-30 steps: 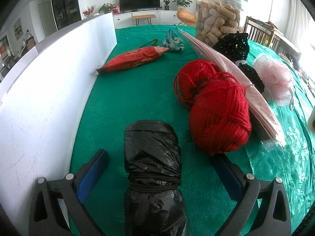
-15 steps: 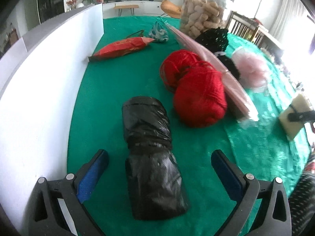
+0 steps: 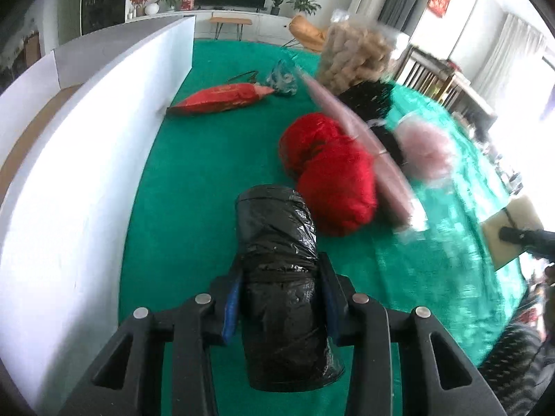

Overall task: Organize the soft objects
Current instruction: 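Carry both items over the cardboard box and open both grippers to drop them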

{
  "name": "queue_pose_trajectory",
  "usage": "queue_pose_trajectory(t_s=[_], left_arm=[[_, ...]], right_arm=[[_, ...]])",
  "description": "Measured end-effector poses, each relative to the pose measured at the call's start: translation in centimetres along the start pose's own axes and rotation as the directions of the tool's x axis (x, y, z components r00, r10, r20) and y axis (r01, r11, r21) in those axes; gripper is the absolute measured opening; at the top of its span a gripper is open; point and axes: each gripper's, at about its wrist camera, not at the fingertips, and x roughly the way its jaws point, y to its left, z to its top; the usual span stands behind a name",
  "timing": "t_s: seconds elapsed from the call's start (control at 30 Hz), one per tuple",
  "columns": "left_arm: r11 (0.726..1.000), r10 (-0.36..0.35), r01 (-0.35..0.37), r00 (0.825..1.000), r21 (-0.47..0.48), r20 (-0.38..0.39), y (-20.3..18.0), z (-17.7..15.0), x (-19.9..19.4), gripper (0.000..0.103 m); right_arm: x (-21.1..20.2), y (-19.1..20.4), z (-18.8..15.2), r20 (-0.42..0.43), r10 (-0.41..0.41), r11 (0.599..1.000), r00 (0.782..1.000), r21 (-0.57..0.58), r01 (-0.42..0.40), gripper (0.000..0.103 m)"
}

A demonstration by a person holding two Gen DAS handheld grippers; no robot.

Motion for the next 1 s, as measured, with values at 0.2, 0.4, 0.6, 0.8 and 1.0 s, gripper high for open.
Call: queue_pose_trajectory(t_s=[0.2, 0.4, 0.6, 0.8, 1.0], left_arm=[[0.995, -0.095, 0.095, 0.993, -0.004, 0.073, -1.7, 1.3, -4.5, 0.038], [0.989, -0.142, 0.145, 0.975, -0.004, 0.171, -0.9, 3.6, -10.2, 0.038], [0.992, -0.094, 0.113, 0.964, -0.064, 0.249, 3.9, 5.4, -15.2, 0.038], [0.988, 0.070, -0.031, 0.960, -0.148, 0.271, 11.1, 6.2, -18.4, 0.038], [0.951, 0.250, -0.197, 0.943, -0.238, 0.218, 16.2, 5.4, -18.6, 0.040]], right_arm=[[-3.5, 3.3, -0.4, 0.057, 0.076, 0.996, 0.996, -0.050, -0.073, 0.022], [-5.0, 9.9, 0.3, 0.087, 0.162, 0.976, 0.983, -0.163, -0.146, 0.022], [-4.9, 18.8, 0.8, 0.054, 0.271, 0.926, 0.961, -0.288, -0.245, 0.022], [-3.0, 28.6, 1.5, -0.030, 0.417, 0.845, 0.908, -0.357, -0.399, 0.022], [-0.4, 38.3, 0.4, -0.151, 0.518, 0.741, 0.842, -0.412, -0.530, 0.025]])
